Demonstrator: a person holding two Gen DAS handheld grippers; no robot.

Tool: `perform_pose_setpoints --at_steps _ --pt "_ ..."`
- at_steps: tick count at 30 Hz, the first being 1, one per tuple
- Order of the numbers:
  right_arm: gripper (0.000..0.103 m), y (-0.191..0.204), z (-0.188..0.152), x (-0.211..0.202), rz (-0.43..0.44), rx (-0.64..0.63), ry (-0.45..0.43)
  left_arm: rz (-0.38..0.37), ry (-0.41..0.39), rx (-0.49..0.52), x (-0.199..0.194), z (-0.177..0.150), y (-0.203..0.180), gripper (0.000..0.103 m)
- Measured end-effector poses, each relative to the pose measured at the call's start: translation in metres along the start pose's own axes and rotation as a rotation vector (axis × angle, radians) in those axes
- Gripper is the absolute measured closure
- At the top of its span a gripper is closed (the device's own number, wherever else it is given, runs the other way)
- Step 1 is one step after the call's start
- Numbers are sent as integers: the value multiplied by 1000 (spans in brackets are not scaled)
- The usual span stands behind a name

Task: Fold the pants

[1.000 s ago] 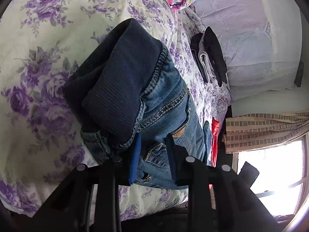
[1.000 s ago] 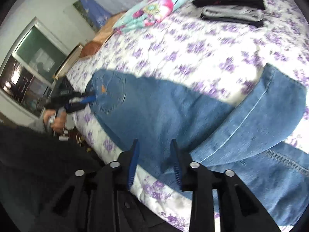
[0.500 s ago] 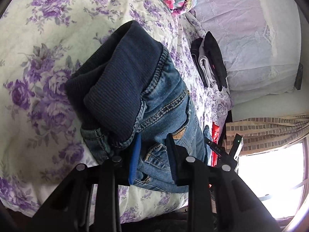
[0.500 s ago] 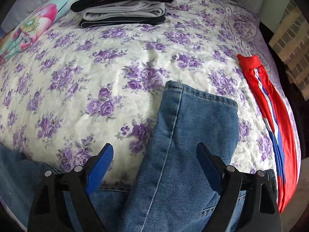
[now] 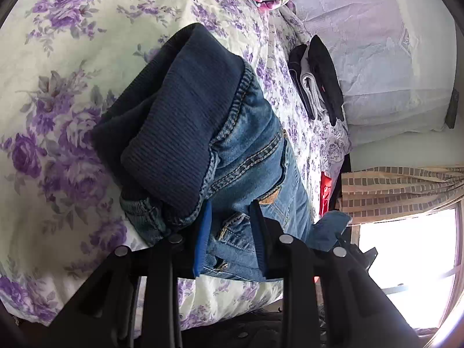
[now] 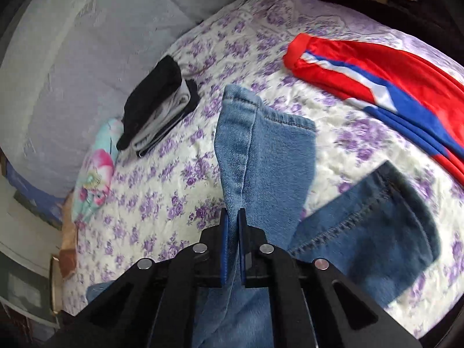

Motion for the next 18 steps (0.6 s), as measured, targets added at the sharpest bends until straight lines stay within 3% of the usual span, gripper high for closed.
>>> perform_pose_setpoints --at_steps 4,6,9,10,11,12,13,18 --pt "99 -73 -31 -38 -29 227 -51 1 17 -8 2 -2 -1 76" --pt "99 -107 -52 -35 -84 321 -13 0 25 -9 3 -2 -1 76" --pt "95 -130 -68 -32 35 497 -29 2 43 -5 6 -1 -1 76" --pt "93 -124 -65 -32 75 478 -41 5 47 -6 6 -1 -1 76" --pt "83 -114 -61 -29 104 434 -38 7 48 -7 7 -1 -2 76" --pt "66 -105 -57 -26 126 396 -35 10 49 -8 7 -1 -2 76" --pt "59 -98 -54 -22 127 373 -34 13 49 -6 8 -1 -3 76" --pt "57 -100 -46 0 84 409 9 14 26 -9 6 -5 -3 76"
Point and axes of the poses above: each gripper's, at about its wrist camera, not at the fingertips, and x roughly the way its jaws point, y to its left, z to its top, the point moved 1 cm from there along x, roughly the way its jaws point, and after that the axes turned 11 degrees about -z, right-handed, at the moved point
